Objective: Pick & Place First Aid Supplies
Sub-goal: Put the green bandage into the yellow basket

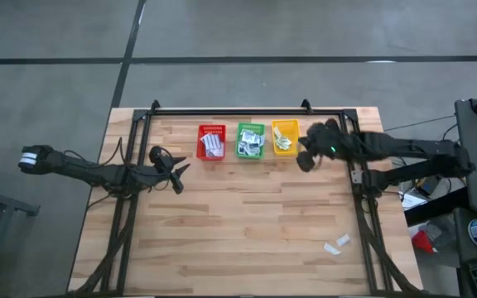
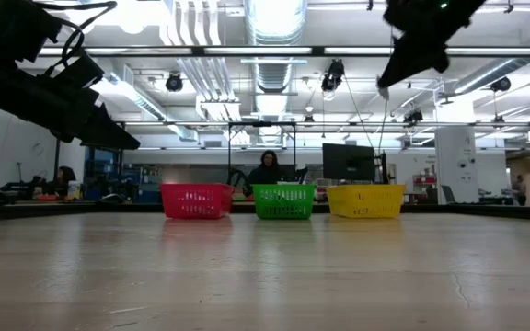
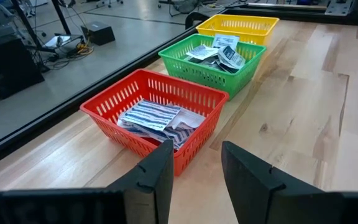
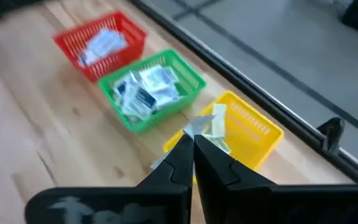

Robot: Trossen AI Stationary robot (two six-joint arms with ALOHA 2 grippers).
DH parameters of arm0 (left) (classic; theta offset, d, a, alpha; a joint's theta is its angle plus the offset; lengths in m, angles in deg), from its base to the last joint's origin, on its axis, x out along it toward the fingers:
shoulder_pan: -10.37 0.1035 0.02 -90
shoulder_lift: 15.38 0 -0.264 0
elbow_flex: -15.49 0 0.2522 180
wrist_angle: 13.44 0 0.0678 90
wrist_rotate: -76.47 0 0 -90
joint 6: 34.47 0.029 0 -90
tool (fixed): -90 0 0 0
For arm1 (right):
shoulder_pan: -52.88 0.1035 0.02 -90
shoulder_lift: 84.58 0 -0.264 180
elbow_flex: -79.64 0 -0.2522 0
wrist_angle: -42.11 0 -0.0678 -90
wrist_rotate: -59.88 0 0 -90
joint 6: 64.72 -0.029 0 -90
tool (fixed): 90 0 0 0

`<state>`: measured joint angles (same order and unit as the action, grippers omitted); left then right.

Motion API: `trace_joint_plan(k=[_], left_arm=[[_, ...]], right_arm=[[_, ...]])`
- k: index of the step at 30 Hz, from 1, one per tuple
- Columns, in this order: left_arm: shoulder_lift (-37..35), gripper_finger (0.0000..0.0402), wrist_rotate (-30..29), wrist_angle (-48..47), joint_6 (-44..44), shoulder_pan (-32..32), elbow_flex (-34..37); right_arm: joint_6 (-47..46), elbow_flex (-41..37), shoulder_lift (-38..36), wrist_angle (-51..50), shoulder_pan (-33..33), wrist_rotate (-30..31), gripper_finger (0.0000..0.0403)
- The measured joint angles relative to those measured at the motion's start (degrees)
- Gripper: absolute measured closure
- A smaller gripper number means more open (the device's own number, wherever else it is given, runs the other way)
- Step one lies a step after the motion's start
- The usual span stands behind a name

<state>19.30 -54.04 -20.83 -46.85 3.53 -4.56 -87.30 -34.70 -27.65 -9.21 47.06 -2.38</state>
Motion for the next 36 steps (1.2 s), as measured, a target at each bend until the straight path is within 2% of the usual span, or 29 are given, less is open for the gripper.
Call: trace_joint_plan(k=[8,14,19,26,30,36], left_arm=[[-0.01,0.0268,-0.01,-0.02,0.04,0.01,-0.02],[0.00,0.0268,-0.02,-0.02,0.09,0.02,-0.02],[-0.01,0.0268,-0.02,-0.04,0.13,-0.01,-0.02],[0.00,0.0268,-0.03,-1.46,0.22,-0.01,-0.02],[0.00,0.0268,-0.04,-1.44,0.22,-0.01,0.01],[-0.01,0.0268,-0.04,-1.42,0.22,0.02,-0.02]], right_arm=[[9.67,10.84,14.04,-5.61,-19.51,-17.37,0.0394],[16.70,15.98,24.48,-5.97,-26.99,-27.35,0.0394],[20.57,18.01,32.44,-9.99,-28.52,-28.22,0.0394],[23.28,18.03,40.42,-10.28,-28.50,-28.24,0.0394],[24.18,18.12,42.03,-10.57,-28.79,-28.24,0.0380],[24.28,18.18,41.92,-9.87,-29.22,-28.23,0.0333]])
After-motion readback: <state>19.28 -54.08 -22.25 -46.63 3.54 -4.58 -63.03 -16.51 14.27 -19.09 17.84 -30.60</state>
